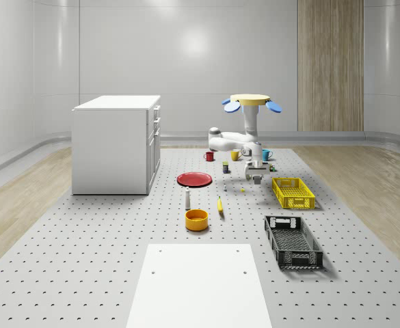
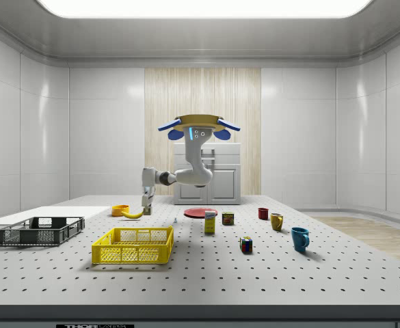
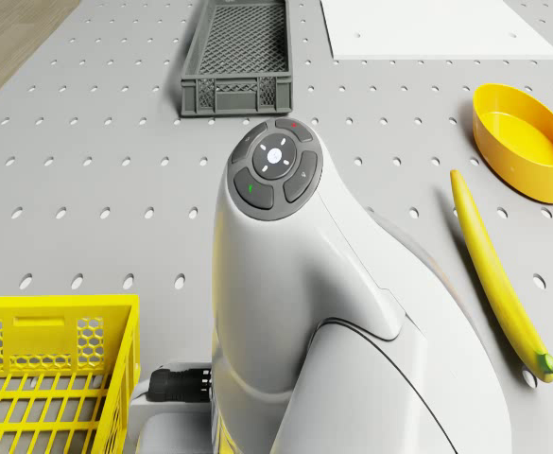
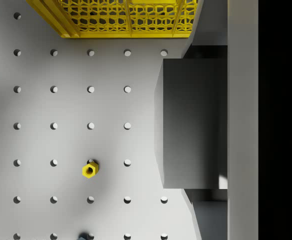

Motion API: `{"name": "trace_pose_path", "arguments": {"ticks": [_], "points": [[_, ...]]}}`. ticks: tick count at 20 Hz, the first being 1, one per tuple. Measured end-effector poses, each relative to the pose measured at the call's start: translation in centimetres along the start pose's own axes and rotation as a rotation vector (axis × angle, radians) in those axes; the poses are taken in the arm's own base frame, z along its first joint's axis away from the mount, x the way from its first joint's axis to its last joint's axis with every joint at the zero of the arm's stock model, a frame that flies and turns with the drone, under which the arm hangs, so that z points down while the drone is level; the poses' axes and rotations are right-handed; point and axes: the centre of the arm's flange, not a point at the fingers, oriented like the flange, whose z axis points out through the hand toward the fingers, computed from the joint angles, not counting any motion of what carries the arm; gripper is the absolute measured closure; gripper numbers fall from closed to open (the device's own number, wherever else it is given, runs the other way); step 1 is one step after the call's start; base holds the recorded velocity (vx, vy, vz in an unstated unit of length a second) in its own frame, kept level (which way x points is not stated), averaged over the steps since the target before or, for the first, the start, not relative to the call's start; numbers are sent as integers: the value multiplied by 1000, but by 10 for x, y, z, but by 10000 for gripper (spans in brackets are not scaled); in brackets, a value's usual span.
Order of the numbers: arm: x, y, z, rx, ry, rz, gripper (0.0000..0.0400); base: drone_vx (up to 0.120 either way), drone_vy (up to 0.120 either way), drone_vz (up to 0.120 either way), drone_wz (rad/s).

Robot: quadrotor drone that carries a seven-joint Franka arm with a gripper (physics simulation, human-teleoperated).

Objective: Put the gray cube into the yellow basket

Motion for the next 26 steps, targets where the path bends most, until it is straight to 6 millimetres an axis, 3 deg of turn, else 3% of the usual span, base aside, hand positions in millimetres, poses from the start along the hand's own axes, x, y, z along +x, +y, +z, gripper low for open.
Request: {"name": "trace_pose_path", "arguments": {"ticks": [8,12,26], "points": [[0,0,-1,0,0,0,150,-5,120,0,0],[0,0,-1,0,0,0,150,0,120,110,0],[0,0,-1,0,0,0,150,0,120,0,0]]}}
